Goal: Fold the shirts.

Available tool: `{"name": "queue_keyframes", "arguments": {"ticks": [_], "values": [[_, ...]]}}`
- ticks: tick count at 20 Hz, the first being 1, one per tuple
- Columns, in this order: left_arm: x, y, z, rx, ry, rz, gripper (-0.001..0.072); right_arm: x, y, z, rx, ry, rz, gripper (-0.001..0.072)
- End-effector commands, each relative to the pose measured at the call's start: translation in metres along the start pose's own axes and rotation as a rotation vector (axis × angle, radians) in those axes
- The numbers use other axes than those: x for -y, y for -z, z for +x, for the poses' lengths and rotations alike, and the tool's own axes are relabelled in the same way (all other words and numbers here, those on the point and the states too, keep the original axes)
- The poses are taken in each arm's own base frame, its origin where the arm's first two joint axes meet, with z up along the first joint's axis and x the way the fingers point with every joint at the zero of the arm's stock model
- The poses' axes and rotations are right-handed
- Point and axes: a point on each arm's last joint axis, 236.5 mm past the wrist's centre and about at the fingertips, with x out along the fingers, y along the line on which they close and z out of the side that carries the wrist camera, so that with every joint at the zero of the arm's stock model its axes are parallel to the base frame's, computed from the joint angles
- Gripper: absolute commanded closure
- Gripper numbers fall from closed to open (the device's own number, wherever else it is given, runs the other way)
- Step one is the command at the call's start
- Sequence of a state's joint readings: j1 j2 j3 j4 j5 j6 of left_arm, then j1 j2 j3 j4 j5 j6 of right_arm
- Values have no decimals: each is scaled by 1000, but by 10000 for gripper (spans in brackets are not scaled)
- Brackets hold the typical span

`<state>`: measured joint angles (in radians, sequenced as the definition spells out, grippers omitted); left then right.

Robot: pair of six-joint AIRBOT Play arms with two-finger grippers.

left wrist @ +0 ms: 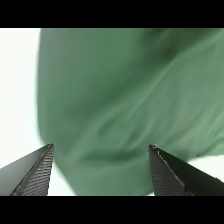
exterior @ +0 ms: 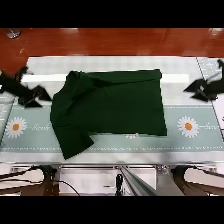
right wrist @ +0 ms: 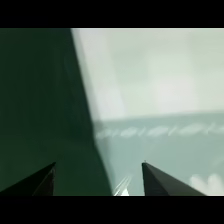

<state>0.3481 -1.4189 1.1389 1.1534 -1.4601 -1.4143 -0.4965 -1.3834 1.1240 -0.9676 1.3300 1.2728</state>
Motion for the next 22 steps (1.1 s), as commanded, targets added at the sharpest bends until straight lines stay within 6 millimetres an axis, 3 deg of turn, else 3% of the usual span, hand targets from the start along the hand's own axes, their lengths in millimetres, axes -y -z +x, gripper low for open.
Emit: {"name": "queue_keyframes", "arguments": {"ticks": [1, 3, 5, 7, 14, 16, 17, 18, 20, 22], "values": [[-45, 53, 21, 8, 66, -254, 6, -3, 67, 25, 47, -108, 97, 107], [-46, 51, 26, 69, 186, -305, 6, -17, 91, 33, 49, -166, 102, 107], [-47, 43, 31, 123, 245, -303, 6, -28, 98, 31, 73, -208, 106, 107], [-49, 44, 43, 110, 241, -293, 6, -33, 97, 28, 87, -220, 100, 108], [-10, 39, 86, 36, 241, -131, 6, -33, 93, 27, 100, -224, 123, 108], [-4, 44, 90, 5, 246, -95, 33, -18, 75, 15, 160, -164, 108, 108], [-1, 47, 88, -8, 257, -63, 294, -3, 64, 2, 194, -110, 106, 108], [1, 50, 85, -22, 272, -31, 671, 16, 61, -8, 205, -47, 137, 108], [5, 49, 78, -30, 283, -8, 684, 56, 84, -7, 135, 101, 238, 107], [7, 45, 76, -19, 285, -2, 685, 66, 124, 11, -6, 153, 256, 107]]}}
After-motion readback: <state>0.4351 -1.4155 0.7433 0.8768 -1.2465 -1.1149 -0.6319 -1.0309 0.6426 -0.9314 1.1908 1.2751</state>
